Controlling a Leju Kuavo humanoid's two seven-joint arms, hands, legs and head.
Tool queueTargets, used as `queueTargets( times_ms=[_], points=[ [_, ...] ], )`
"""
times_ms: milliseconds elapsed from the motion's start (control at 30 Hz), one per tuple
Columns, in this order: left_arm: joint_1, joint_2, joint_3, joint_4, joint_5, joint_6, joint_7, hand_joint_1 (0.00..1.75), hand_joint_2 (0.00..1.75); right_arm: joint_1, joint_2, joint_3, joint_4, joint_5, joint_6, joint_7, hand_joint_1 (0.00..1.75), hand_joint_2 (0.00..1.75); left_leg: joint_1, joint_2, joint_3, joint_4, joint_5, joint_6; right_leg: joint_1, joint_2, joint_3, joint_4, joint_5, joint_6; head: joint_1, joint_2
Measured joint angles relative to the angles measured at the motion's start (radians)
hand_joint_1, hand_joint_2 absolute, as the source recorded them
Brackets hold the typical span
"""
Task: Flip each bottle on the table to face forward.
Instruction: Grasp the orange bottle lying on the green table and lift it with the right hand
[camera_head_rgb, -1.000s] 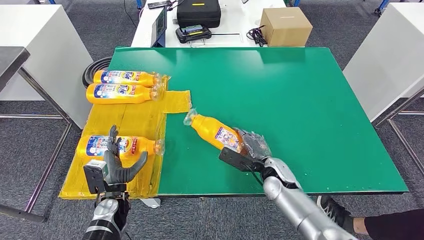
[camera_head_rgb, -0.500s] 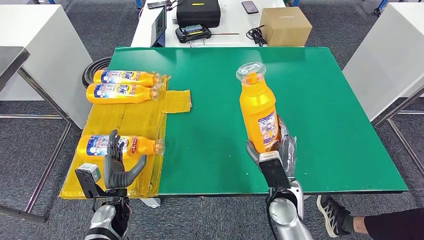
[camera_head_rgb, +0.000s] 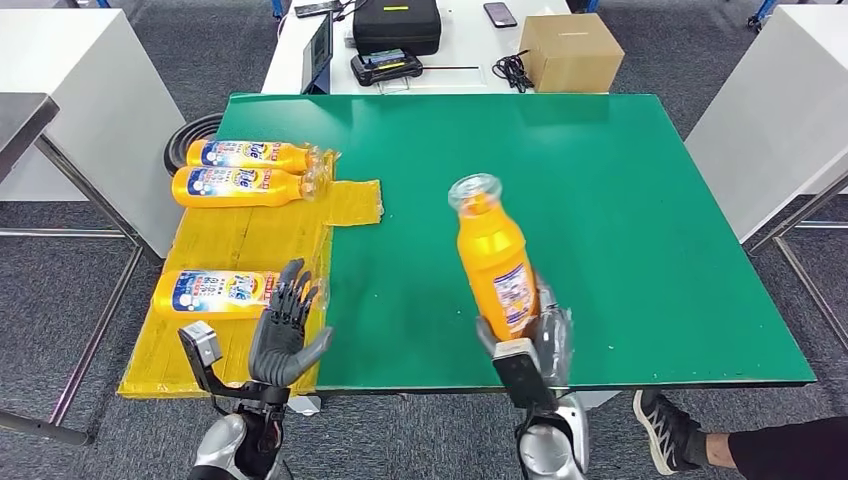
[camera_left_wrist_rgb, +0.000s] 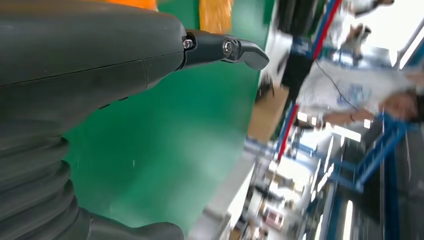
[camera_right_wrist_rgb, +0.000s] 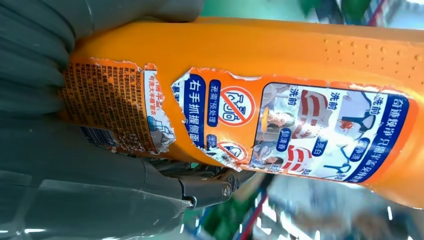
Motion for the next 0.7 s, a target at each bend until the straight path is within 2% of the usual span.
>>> queueTargets(
  times_ms=[400,700],
  points=[
    [0.006,0.014,-0.074,-0.024,-0.009,-0.03,0.007,0.0,1.75,-0.024,0.04,0.07,0.141,0.023,0.02,-0.004,1.73,1.75,0.0,0.0,0.0,0.0,0.0,0.0,0.0,0.0,0.0,0.0,0.0,0.0,0.0,0.0],
    [0.005,0.023,-0.133,-0.024,-0.071,-0.049,0.017,0.0,1.75,-0.112,0.095,0.197,0.263,0.055,0.018,0.004,1.75,1.75,0.001,0.0,0.0,0.0,0.0,0.0,0.0,0.0,0.0,0.0,0.0,0.0,0.0,0.0]
  ],
)
